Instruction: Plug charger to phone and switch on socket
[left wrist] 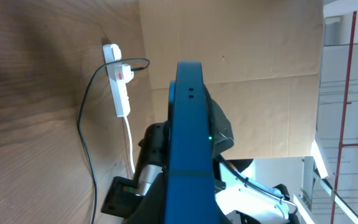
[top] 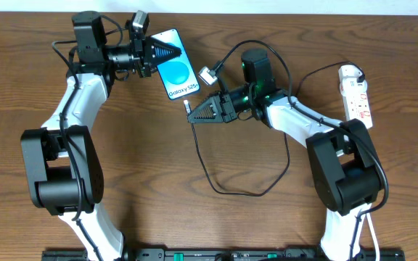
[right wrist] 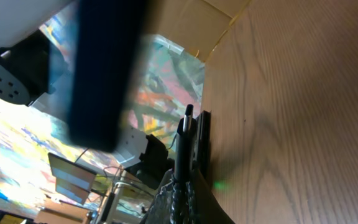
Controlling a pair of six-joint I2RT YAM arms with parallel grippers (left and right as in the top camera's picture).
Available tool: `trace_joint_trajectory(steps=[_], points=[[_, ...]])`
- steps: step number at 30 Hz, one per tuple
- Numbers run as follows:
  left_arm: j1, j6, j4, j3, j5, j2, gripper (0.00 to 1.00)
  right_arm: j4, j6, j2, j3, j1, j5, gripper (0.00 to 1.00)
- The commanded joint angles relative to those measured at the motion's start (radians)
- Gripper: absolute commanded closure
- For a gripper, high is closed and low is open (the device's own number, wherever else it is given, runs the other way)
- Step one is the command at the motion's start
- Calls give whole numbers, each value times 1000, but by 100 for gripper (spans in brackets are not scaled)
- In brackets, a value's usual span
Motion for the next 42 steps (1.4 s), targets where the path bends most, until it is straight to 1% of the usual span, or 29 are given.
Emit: trace_joint_trajectory(steps=[1,8,14,18,25,31,42], points=[[0,20,5,9,33,-10,92,25,19,3,2,-10,-20,99],[-4,43,5,9,33,-10,93,38,30,3,2,-15,-21,99],[-4,51,6,9,32,-10,93,101,93,3,2,-13,-21,99],[-4,66,5,9,33,-10,93,104,113,3,2,-10,-21,99],[-4,67,5,9,33,-10,93,108,112,3,2,-9,-21,99],[-4,92,6,9,30,-10,93,107,116,3,2,-9,-21,99],[-4,92,5,9,23,-10,93,108,127,3,2,4,-21,99]])
